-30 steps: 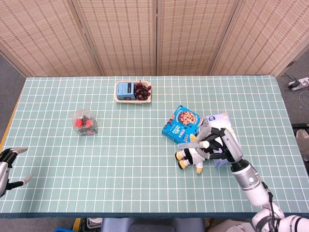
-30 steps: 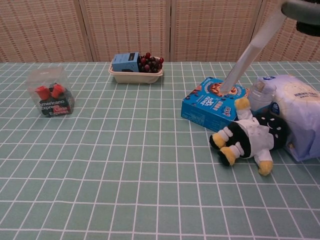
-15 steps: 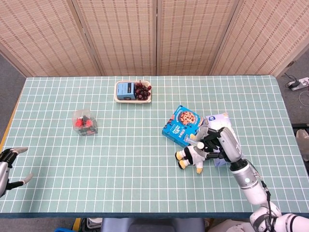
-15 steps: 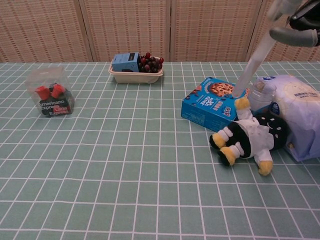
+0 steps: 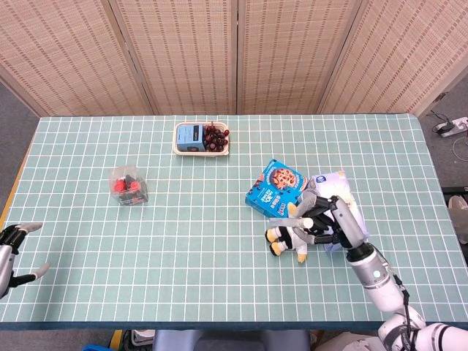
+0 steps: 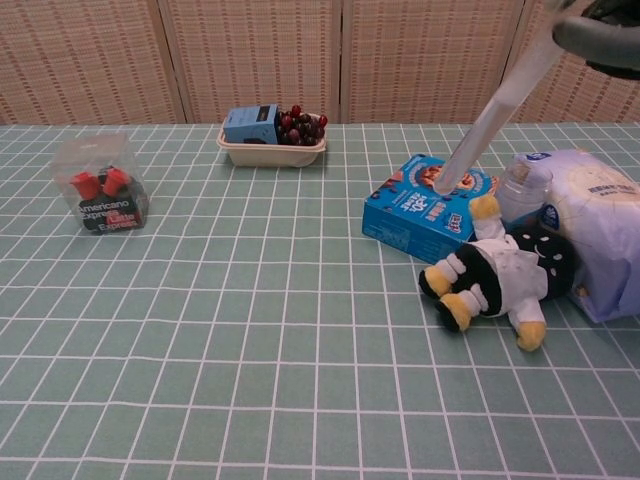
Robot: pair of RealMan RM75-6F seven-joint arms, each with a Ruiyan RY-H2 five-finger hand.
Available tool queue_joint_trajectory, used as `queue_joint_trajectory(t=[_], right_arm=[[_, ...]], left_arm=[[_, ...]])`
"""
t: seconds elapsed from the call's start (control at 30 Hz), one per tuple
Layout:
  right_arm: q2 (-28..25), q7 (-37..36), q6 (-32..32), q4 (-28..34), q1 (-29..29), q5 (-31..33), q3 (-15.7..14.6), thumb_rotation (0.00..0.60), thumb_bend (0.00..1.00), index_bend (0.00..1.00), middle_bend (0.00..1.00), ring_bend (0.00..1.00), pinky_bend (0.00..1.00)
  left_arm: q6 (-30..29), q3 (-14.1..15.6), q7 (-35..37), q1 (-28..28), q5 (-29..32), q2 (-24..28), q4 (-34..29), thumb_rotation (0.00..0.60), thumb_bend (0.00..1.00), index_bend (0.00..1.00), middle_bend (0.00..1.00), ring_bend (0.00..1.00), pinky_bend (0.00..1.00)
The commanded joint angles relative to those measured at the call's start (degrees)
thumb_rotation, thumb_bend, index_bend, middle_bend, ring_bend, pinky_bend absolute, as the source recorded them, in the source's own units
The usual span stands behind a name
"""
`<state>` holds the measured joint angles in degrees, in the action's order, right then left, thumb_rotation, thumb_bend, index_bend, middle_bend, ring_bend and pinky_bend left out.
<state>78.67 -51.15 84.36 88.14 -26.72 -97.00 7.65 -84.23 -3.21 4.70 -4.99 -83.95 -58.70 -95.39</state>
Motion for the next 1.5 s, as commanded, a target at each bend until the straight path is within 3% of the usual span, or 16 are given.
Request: queue_joint_trajectory(t=[0.03,0.3,0.77,1.1,1.5], right_arm=[[0.0,4.1,0.8,-1.5,-0.1,-0.4,-0.7,0.6,0.34,0.67,1.0,1.0,1.0],[3.1,20.0,0.6,-4.8,0.0,0.2,-0.3,0.6,0.34,0.67,1.0,1.0,1.0],[1.7,1.5,1.7,-2.2,0.0,1.4,-0.7,0.6,0.35,0.67,1.0,1.0,1.0],[1.0,-1.1,4.9,-1.3,1.7,4.6,2.0,0.6,0.37,0.67,1.0,1.0,1.0],[1.1,-2.0,2.9,-4.2,2.9,11.9,5.6,0.6,0.38,0.68,1.0,1.0,1.0]], left_arm=[[0.0,0.0,0.0,0.0,0.0,0.0,0.0,0.6,0.17,0.29,0.26,0.2,0.47],[0.2,0.0,-0.1,0.0,0.2,0.0,0.0,0.6,0.17,0.29,0.26,0.2,0.47],[0.4,0.0,-0.1,0.0,0.4,0.2,-0.3,0.6,0.17,0.29,0.26,0.2,0.47],[0.5,0.0,0.0,0.0,0.5,0.3,-0.3,0.6,0.17,0.29,0.26,0.2,0.47],[0.8,0.0,-0.1,-0.1,0.6,0.2,-0.3,0.6,0.17,0.29,0.26,0.2,0.47]])
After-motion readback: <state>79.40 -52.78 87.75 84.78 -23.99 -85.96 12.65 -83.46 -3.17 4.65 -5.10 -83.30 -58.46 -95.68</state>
